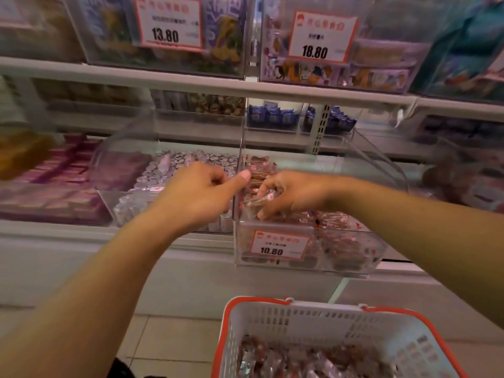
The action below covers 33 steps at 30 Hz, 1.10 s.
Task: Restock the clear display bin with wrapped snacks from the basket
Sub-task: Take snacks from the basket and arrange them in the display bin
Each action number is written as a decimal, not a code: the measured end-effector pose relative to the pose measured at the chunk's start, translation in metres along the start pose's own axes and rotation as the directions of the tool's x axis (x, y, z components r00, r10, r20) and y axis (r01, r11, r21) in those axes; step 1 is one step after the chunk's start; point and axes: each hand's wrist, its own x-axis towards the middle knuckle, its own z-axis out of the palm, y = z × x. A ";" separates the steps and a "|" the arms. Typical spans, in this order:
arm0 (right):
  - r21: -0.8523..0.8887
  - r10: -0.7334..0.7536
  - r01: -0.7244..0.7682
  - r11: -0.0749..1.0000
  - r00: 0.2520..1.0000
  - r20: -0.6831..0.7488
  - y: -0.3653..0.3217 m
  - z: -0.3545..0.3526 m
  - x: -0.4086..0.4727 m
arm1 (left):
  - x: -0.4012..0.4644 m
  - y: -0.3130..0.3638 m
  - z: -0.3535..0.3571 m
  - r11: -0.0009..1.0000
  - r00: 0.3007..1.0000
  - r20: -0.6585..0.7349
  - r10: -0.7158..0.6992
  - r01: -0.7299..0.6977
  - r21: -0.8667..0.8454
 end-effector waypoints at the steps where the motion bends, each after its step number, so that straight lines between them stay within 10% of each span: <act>1: -0.003 -0.004 0.004 1.000 1.000 -0.013 0.001 0.000 0.001 | 0.002 -0.001 0.000 0.999 1.000 0.009 -0.020 0.021 -0.028; 18: -0.357 -0.119 -0.023 0.934 0.921 -0.372 0.022 0.009 0.035 | 0.008 0.002 0.012 0.999 0.999 -0.020 -0.030 0.029 -0.014; 33: -0.314 0.218 -0.271 0.910 0.957 -0.192 -0.007 0.025 0.059 | 0.013 0.000 0.020 0.999 0.995 0.088 -0.038 0.040 -0.018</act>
